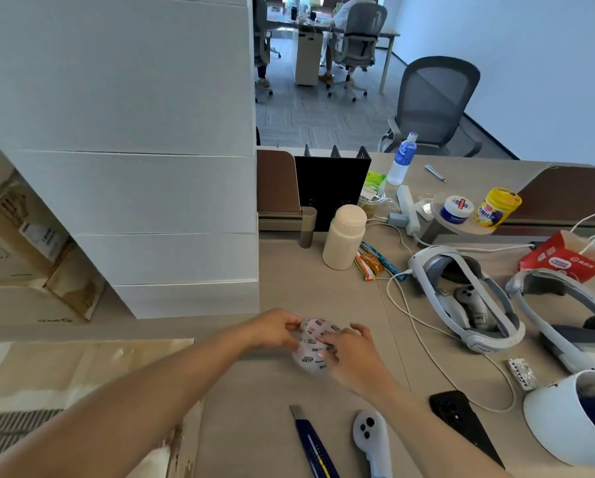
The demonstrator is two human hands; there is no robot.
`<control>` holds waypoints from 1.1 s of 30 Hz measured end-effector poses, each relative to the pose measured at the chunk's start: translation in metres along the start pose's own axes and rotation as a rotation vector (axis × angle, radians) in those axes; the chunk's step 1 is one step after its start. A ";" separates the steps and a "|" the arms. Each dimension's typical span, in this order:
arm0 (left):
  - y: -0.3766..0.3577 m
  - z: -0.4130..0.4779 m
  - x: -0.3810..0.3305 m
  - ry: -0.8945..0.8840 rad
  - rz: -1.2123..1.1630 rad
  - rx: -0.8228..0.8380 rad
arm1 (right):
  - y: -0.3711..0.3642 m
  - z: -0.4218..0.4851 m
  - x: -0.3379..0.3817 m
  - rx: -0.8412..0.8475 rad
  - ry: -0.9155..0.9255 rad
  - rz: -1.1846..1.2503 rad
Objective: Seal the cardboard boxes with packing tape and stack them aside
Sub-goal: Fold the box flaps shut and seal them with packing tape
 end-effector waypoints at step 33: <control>0.201 -0.387 0.252 0.073 -1.084 -0.298 | -0.039 -0.004 0.416 0.325 0.276 0.526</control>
Point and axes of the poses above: each hand's wrist, its own z-axis towards the middle knuckle, its own y-axis out of the back of the hand, x = y × z, the point moved 4 cm from there along z, towards the middle knuckle, and after that the axes turned 6 degrees about -x, right-handed, at the moved point
